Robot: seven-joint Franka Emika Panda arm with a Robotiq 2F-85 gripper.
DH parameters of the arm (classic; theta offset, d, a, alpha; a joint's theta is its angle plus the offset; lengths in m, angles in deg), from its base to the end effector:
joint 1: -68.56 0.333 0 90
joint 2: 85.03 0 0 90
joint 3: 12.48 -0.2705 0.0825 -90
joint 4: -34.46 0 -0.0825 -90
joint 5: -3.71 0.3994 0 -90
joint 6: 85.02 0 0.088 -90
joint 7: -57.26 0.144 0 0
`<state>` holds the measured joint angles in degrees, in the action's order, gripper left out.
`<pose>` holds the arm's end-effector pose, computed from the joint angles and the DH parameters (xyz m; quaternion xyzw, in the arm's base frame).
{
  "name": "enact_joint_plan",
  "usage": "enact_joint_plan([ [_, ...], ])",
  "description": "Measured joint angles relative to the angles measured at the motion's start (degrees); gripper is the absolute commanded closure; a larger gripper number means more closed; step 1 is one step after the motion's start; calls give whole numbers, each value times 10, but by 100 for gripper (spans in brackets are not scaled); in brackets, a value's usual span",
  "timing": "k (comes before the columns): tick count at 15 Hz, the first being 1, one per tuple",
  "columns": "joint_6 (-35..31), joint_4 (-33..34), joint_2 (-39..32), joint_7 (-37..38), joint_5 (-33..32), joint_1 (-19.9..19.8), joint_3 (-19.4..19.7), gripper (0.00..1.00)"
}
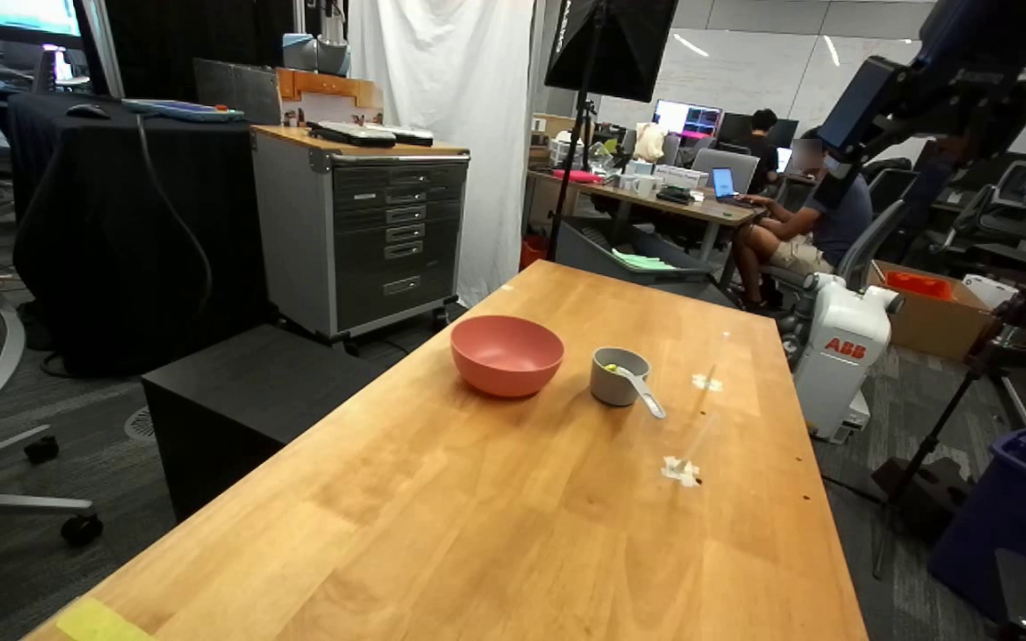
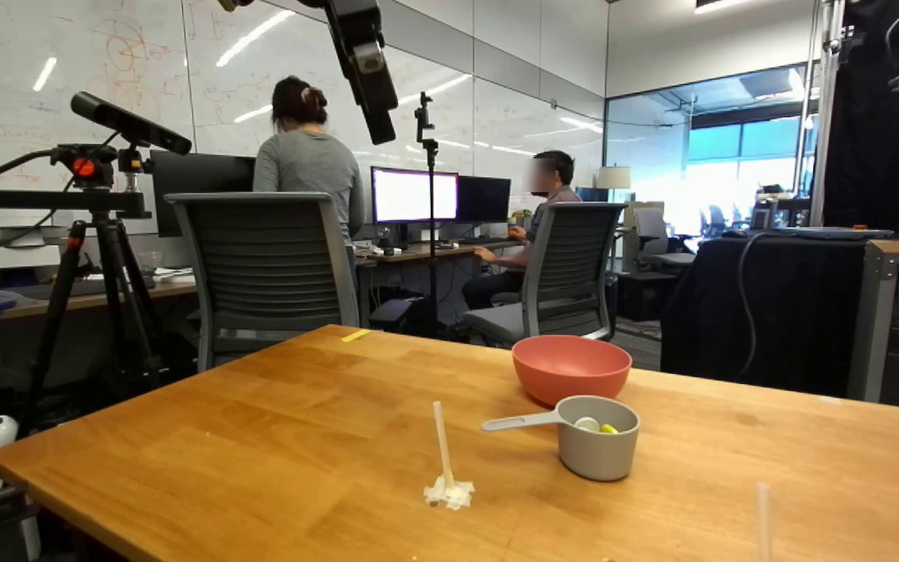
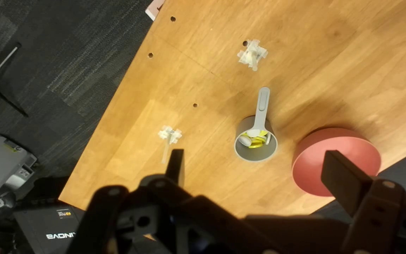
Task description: Pour the things in the grey cup into the bowl
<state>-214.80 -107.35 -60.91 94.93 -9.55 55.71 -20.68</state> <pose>0.4708 -0.0540 0.3788 0.9408 -0.2986 0.1315 0.0917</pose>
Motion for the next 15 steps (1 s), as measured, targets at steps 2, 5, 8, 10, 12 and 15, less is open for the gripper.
enact_joint_plan([
  [2,0,0,0,0,0,0,0,0],
  [5,0,0,0,0,0,0,0,0],
  [8,-1,-1,-2,0,0,3,3,0],
  [10,-5,3,-6,0,3,6,6,0],
  [12,-6,14,-12,-1,6,10,9,0],
  [15,-8,40,-30,-1,5,11,9,0],
])
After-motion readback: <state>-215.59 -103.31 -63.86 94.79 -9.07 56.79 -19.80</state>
